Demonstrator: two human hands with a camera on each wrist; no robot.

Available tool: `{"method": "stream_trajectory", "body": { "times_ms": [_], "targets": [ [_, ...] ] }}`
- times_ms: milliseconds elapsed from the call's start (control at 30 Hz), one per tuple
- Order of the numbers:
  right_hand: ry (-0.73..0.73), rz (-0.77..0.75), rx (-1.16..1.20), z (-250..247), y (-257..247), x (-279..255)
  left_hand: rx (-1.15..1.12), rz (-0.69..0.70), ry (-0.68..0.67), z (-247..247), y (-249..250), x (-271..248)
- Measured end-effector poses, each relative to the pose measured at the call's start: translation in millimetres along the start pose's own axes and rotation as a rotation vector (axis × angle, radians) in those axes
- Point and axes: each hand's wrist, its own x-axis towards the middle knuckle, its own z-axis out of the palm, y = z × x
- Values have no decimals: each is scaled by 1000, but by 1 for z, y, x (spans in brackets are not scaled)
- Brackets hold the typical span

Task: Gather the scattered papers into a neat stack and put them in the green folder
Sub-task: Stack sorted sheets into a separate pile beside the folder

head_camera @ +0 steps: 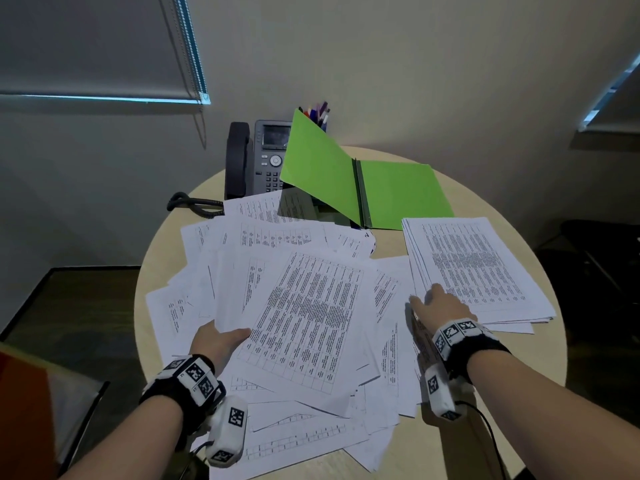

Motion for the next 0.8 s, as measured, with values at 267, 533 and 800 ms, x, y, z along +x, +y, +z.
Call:
{"method": "stream_trajectory", "body": {
  "times_ms": [267, 533, 800],
  "targets": [
    [-34, 70, -34, -19, 0, 5, -42, -5, -26, 0, 1, 0],
    [12, -22, -189, -22, -3, -1, -93, -18, -44, 0, 4, -3],
    [65, -54, -196, -25, -18, -4, -102, -40, -32, 0, 3, -1]
  ]
}}
